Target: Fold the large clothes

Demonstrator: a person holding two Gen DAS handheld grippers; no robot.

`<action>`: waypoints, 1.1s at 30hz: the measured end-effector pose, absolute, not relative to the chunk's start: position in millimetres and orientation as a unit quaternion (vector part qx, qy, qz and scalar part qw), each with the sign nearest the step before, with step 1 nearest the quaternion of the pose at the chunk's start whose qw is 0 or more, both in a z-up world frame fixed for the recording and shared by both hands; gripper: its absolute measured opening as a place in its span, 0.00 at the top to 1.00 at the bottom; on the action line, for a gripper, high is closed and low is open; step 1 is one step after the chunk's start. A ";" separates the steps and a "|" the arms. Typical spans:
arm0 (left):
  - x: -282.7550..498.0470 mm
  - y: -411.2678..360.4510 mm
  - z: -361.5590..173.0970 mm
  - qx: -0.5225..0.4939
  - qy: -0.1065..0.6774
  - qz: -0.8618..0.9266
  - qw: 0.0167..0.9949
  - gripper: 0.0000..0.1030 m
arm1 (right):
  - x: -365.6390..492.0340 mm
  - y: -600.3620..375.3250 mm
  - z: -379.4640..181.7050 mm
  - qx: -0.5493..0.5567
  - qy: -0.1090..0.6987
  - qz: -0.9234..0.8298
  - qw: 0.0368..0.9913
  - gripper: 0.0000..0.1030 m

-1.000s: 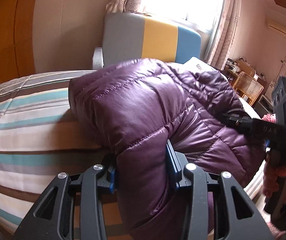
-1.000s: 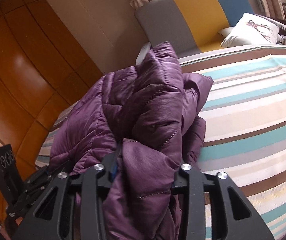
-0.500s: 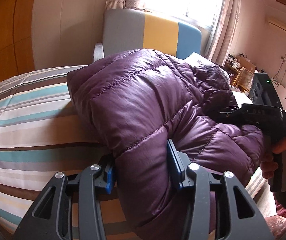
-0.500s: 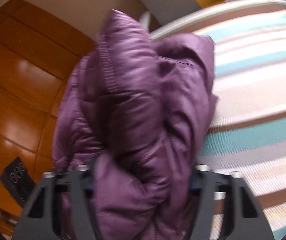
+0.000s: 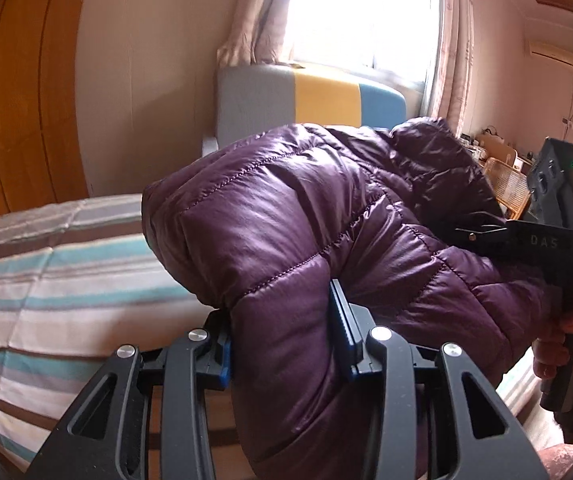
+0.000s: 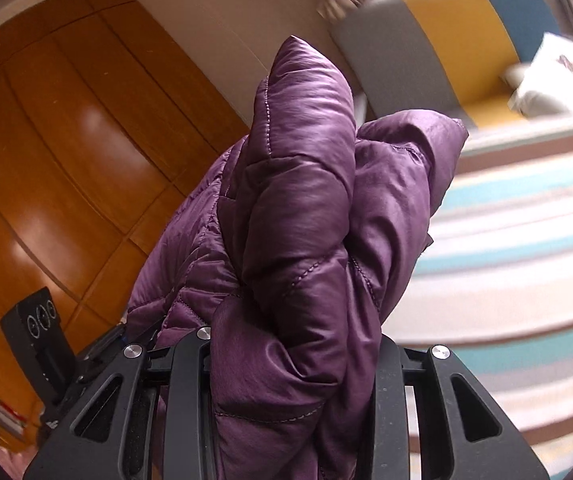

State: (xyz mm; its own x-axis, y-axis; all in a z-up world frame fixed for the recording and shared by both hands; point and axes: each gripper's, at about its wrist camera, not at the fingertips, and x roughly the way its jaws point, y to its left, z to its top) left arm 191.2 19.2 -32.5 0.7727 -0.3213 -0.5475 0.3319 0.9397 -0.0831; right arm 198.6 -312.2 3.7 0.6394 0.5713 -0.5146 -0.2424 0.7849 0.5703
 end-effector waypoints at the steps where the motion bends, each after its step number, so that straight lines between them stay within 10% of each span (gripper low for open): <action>1: 193.9 21.9 -31.7 0.011 0.288 -0.169 0.942 0.62 | 205.4 -298.7 6.6 0.224 0.352 0.232 0.879 0.70; 11: 244.4 58.1 -87.0 0.021 0.350 -0.100 0.931 0.50 | 235.3 -249.8 -27.7 0.156 0.383 0.186 0.891 0.66; 21: 211.6 73.9 -79.9 -0.009 0.322 -0.081 0.943 0.23 | 209.1 -271.5 -23.6 0.209 0.378 0.155 0.889 0.29; 27: 199.5 88.3 -36.8 -0.076 0.281 -0.040 0.956 0.19 | 185.1 -298.0 16.4 0.207 0.312 0.112 0.920 0.29; 33: 240.1 43.3 -15.2 -0.039 0.287 -0.037 0.957 0.27 | 233.5 -269.8 50.4 0.166 0.317 0.099 0.929 0.66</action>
State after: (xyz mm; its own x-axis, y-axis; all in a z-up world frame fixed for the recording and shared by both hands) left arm 240.1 43.3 -15.2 0.8330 -0.0932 -0.5454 0.0486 0.9942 -0.0957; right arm 233.5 -269.8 50.4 0.7797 0.2893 -0.5553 -0.0793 0.9253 0.3708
